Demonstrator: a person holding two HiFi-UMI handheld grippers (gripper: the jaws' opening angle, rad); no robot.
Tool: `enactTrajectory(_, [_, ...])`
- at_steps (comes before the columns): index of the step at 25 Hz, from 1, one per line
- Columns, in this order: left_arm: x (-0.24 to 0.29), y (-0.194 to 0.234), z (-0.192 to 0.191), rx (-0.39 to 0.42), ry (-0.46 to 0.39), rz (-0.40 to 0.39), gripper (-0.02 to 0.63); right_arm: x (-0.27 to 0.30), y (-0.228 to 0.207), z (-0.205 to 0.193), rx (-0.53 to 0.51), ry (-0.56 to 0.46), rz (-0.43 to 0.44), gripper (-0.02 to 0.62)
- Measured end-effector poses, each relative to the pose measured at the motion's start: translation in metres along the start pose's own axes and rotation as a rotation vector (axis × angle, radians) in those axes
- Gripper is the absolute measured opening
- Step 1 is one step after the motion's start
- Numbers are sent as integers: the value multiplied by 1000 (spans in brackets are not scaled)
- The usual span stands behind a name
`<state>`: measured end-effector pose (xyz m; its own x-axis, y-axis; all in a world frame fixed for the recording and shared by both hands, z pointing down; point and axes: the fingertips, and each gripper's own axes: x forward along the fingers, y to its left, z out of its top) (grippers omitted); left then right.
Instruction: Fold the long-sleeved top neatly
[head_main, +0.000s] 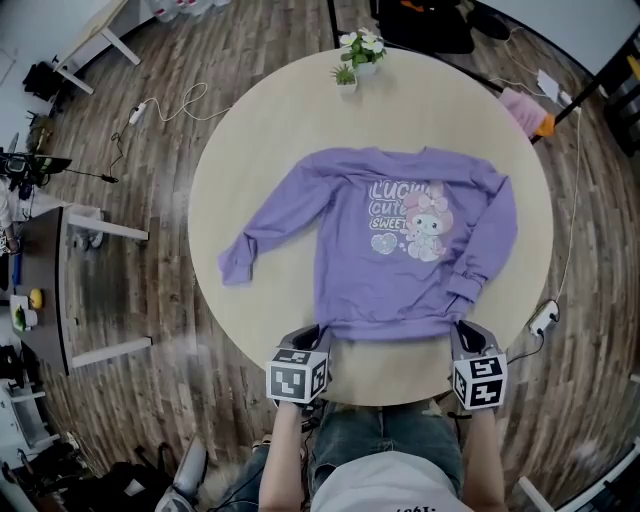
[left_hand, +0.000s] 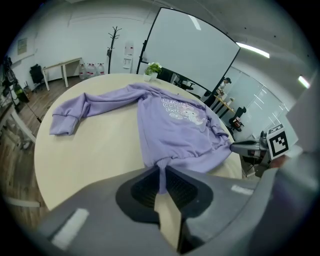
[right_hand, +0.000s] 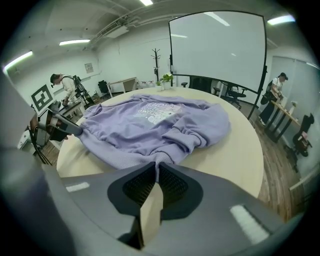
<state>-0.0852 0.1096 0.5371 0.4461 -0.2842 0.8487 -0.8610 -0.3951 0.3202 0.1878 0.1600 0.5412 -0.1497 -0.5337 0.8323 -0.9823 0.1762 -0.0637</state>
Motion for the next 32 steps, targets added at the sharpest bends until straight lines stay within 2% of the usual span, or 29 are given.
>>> enactTrajectory(9, [4,-1,-36,50,104,8,39,-5,15,-44,29,94,37,52])
enactTrajectory(14, [6,4,-47,61,134,15,46,0,19,-61,50,134,46,52])
enactTrajectory(20, [15,6,-53,92,170,34,60,9,19,-66,55,150,33,55])
enactTrajectory(23, [17,7,-50,103,176,17,72,11,20,-62,39,149,33,63])
enactTrajectory(26, [18,7,-48,101,180,-11,104,11,19,-60,34,146,34,81])
enactTrajectory(28, [15,8,-46,103,177,-24,179,8,14,-58,50,138,28,125])
enactTrajectory(29, [13,9,-43,106,172,-25,196,6,10,-55,56,129,22,137])
enactTrajectory(32, [1,15,-26,116,128,-8,207,-2,-2,-39,48,95,9,159])
